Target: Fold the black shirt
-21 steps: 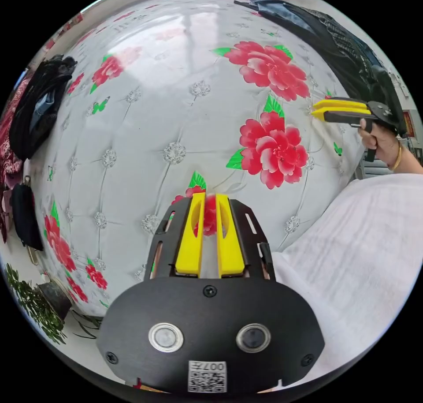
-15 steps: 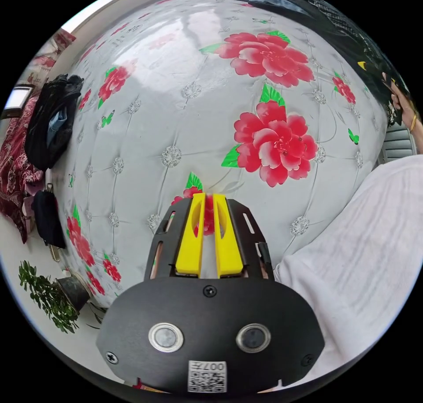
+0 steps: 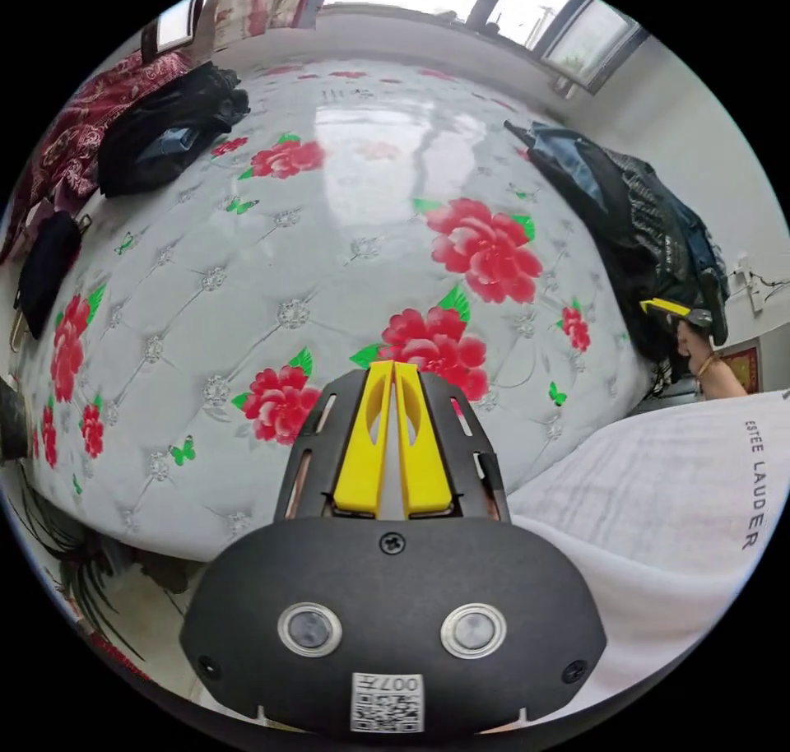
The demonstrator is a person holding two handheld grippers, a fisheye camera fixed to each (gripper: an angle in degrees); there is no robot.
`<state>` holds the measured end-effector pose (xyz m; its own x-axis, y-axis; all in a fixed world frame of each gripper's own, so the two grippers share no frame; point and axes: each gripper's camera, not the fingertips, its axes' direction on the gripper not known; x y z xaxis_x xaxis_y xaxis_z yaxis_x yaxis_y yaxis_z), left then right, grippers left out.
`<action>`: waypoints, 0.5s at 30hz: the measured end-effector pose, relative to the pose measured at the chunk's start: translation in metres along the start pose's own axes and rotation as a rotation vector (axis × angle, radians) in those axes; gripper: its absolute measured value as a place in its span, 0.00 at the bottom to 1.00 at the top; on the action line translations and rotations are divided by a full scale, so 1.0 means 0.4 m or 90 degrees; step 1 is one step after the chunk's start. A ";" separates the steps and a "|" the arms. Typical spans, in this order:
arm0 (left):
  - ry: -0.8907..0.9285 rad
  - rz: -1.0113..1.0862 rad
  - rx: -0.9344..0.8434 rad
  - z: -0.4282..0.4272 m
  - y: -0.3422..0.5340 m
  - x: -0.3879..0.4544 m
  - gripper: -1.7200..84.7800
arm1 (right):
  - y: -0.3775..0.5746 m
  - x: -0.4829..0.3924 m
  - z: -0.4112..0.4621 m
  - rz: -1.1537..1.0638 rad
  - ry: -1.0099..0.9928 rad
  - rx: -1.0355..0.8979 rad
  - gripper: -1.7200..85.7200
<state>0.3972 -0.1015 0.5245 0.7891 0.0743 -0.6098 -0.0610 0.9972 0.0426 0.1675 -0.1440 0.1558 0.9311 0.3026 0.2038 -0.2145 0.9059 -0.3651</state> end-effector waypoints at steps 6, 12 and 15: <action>0.061 0.050 0.013 -0.042 0.117 0.058 0.08 | -0.087 -0.139 -0.323 -0.154 -0.500 0.210 0.02; 0.092 0.033 0.076 -0.136 0.186 0.015 0.14 | -0.167 -0.325 -0.625 -0.369 -0.766 0.353 0.02; 0.108 -0.020 0.131 -0.202 0.240 -0.051 0.13 | -0.238 -0.286 -0.672 -0.400 -0.896 0.371 0.03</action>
<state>0.3260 -0.0077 0.4770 0.6737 0.0598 -0.7366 0.1011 0.9799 0.1720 0.1607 -0.3445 -0.0771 -0.0032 -0.4119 0.9112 -0.3083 0.8672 0.3910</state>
